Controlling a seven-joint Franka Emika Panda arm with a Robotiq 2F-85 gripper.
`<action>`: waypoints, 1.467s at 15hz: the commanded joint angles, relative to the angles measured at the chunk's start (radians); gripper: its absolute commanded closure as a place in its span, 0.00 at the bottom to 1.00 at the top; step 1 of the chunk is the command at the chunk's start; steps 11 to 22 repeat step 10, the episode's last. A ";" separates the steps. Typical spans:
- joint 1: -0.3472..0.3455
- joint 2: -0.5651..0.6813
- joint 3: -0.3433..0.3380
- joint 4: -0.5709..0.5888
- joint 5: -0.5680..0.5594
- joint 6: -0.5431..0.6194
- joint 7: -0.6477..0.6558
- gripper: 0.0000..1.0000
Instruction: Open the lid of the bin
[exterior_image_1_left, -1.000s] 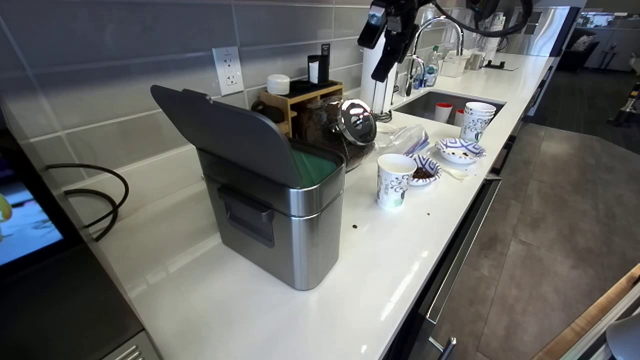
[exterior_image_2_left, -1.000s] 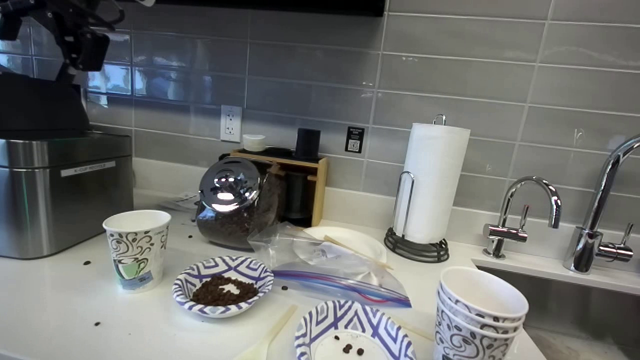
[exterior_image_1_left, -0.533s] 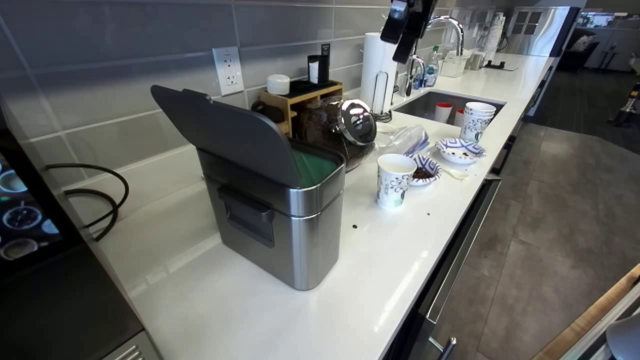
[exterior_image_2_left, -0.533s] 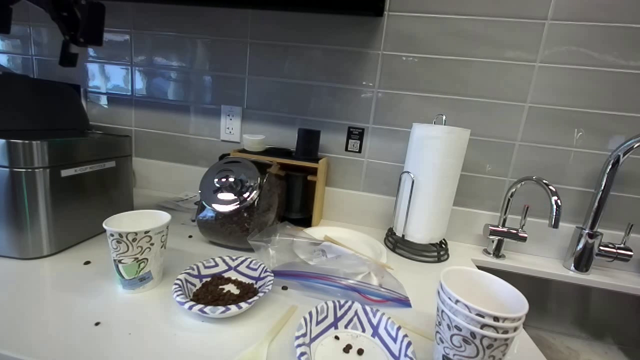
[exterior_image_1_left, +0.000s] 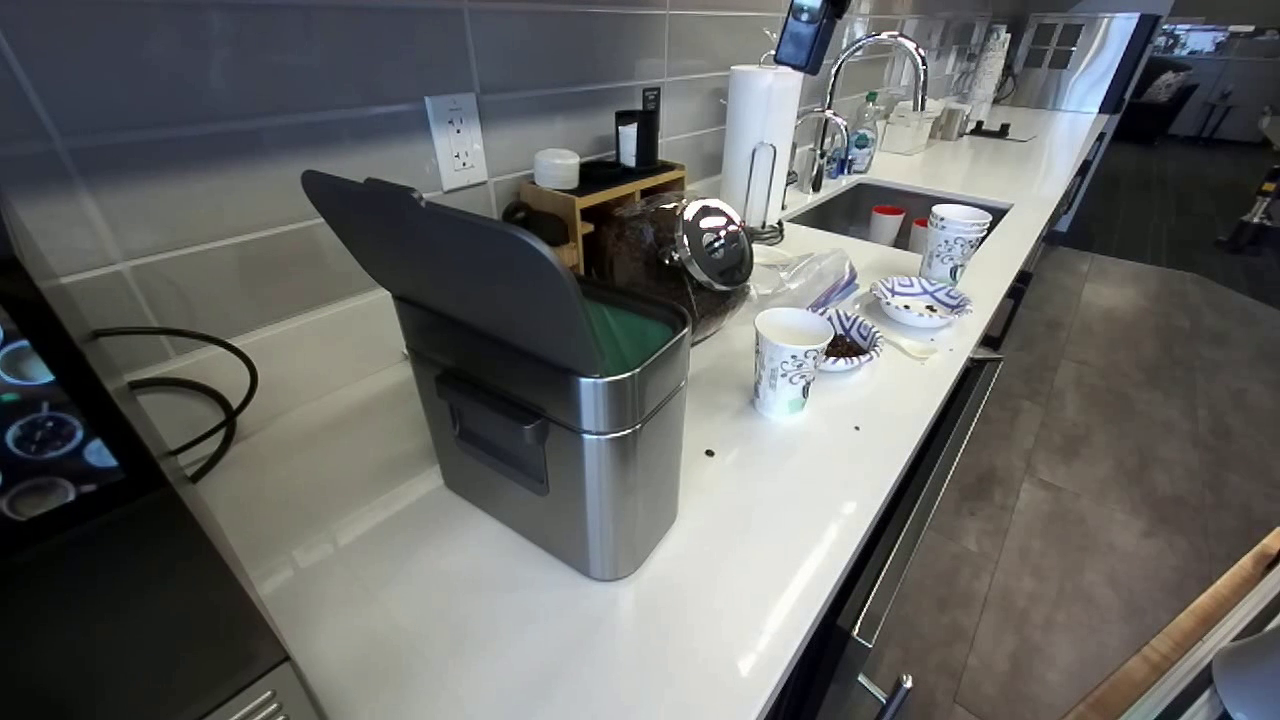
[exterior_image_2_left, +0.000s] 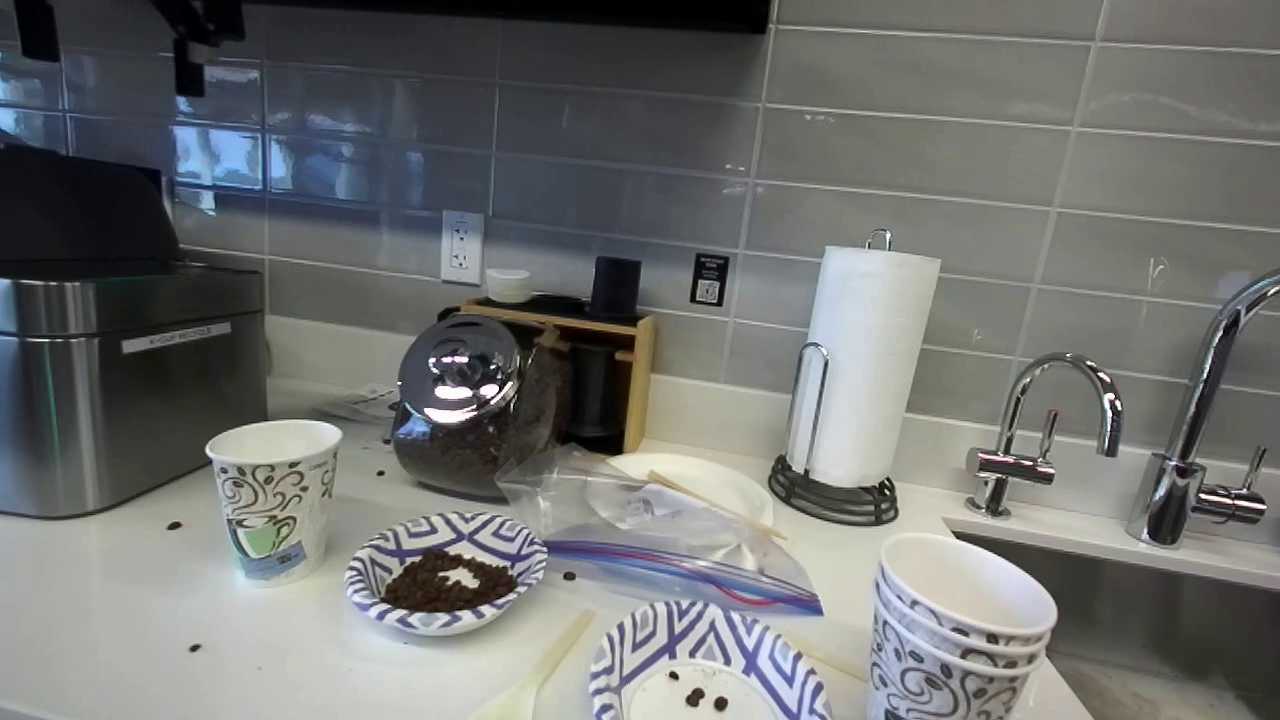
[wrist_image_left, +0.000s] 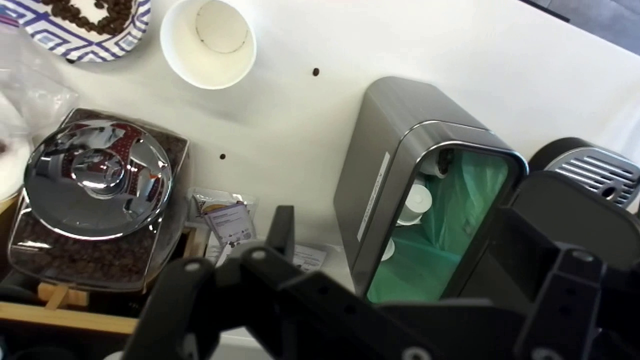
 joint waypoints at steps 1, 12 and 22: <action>0.021 0.006 -0.013 0.010 -0.018 -0.001 0.007 0.00; 0.023 0.012 -0.011 0.020 -0.027 -0.001 0.006 0.00; 0.023 0.012 -0.011 0.020 -0.027 -0.001 0.006 0.00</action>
